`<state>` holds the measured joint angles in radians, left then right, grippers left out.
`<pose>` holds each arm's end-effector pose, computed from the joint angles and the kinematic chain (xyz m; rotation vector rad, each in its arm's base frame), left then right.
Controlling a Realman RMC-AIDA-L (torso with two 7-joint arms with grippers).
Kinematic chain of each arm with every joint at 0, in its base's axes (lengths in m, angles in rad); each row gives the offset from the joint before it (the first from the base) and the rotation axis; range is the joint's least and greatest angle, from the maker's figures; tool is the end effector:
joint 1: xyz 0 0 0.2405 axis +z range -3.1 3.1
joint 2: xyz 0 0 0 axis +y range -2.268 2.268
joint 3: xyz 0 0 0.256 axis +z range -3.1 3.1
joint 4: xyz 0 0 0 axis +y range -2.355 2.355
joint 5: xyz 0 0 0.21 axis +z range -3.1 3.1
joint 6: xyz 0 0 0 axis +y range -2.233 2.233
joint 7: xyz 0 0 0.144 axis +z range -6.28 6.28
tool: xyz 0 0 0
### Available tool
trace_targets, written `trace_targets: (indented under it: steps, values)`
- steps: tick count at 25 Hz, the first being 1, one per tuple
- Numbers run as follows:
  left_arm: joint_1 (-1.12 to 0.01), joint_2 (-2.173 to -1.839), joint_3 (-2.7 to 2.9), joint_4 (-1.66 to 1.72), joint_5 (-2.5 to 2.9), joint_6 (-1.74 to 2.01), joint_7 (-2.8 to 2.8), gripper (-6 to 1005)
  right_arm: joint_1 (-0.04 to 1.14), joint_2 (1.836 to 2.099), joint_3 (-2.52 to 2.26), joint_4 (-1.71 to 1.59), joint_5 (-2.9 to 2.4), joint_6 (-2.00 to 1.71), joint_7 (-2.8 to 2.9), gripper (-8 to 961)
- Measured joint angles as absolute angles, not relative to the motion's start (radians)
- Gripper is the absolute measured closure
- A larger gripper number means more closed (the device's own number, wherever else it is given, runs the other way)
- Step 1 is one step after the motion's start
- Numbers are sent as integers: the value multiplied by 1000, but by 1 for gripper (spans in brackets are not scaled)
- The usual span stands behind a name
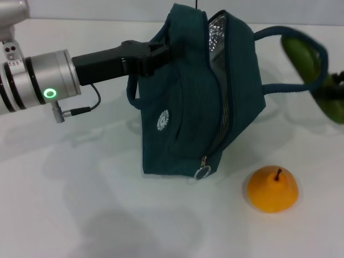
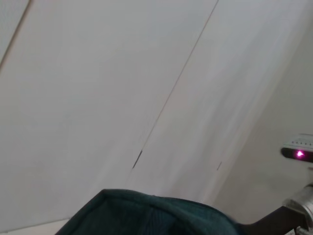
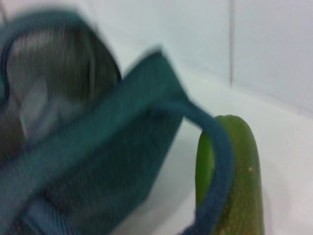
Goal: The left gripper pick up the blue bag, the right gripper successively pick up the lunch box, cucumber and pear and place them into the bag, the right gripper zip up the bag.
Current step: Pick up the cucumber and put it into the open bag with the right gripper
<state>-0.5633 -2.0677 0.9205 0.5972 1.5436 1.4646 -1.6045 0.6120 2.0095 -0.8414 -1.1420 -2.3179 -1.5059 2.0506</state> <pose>-0.2114 0.3583 -0.0003 -2.5606 -0.8799 -1.1264 0.2241 0.3879 0.0800 -2.5732 0.8214 0.1165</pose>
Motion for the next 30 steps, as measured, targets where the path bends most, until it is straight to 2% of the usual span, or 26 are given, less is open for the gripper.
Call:
trace_targets:
  steps: [8,13,17,25,30]
  values:
    - [-561,-2064,920,598,1538,1470,-1605,961,546,1993,-807,-1135,-2130,-1493,1991,403]
    - [-561,-2064,920,598,1537,1470,-1604,961,569,1960,-813,-1084,-2175,-1525,2000,403]
    - [-561,-2064,920,598,1537,1470,-1603,961,580,1948,-784,-1065,-2206,-1503,2037,403]
    - [-561,-2062,920,598,1537,1471,-1603,960,562,1966,-714,-1061,-2173,-1398,2047,402]
    - [-562,-2062,922,599,1537,1471,-1603,960,529,2012,-733,-1048,-1910,-1420,1861,402]
